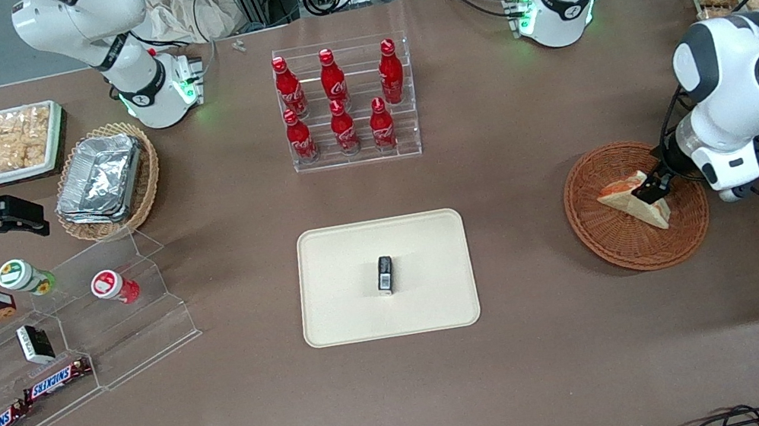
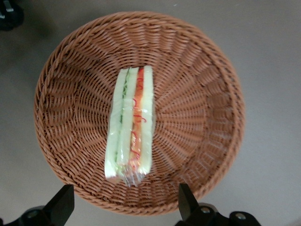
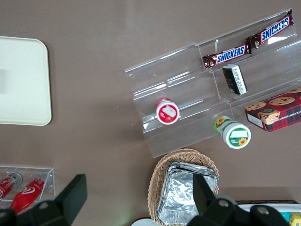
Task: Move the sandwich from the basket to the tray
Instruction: 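Close the left gripper on the sandwich's wrapped edge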
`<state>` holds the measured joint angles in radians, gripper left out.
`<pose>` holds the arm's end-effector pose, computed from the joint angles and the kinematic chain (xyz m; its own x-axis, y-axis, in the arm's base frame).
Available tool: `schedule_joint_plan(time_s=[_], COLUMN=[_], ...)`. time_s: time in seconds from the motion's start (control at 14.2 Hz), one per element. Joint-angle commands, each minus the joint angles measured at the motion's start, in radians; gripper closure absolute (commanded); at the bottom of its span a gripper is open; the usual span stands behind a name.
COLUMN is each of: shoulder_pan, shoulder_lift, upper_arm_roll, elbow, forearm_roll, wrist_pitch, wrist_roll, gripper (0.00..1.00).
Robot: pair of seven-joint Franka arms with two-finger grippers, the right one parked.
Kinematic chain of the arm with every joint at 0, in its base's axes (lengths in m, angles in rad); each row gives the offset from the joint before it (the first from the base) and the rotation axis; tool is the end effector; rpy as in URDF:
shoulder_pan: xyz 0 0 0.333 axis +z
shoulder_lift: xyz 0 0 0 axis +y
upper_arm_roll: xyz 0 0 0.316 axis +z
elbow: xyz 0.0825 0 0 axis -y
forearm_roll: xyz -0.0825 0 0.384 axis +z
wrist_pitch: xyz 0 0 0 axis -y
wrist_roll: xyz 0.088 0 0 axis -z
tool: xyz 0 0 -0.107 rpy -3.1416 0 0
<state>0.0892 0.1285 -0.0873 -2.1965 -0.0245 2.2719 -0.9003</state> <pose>0.5409 0.0007 0.3218 0.6052 0.7941 -0.0556 0.7943 -0.6070 -0.0234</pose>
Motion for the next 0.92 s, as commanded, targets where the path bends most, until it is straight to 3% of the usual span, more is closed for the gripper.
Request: schedule_joint_plan(time_s=[0.0, 0.42, 0.49, 0.56, 0.64, 0.85], shoulder_pan=[0.026, 0.037, 0.037, 0.037, 0.037, 0.038], shoulder_lift=[0.014, 0.123, 0.131, 0.135, 0.138, 0.113], upper_arm_roll=[-0.008, -0.008, -0.008, -0.008, -0.008, -0.009], elbow=[-0.058, -0.106, -0.106, -0.106, -0.103, -0.097], forearm_roll=[-0.002, -0.002, -0.002, -0.002, -0.002, 0.006], wrist_pitch=[0.090, 0.276, 0.281, 0.281, 0.281, 0.272], wrist_roll=[-0.026, -0.028, -0.029, -0.029, -0.028, -0.009], gripper=[0.00, 0.02, 0.25, 0.66, 0.96, 1.00])
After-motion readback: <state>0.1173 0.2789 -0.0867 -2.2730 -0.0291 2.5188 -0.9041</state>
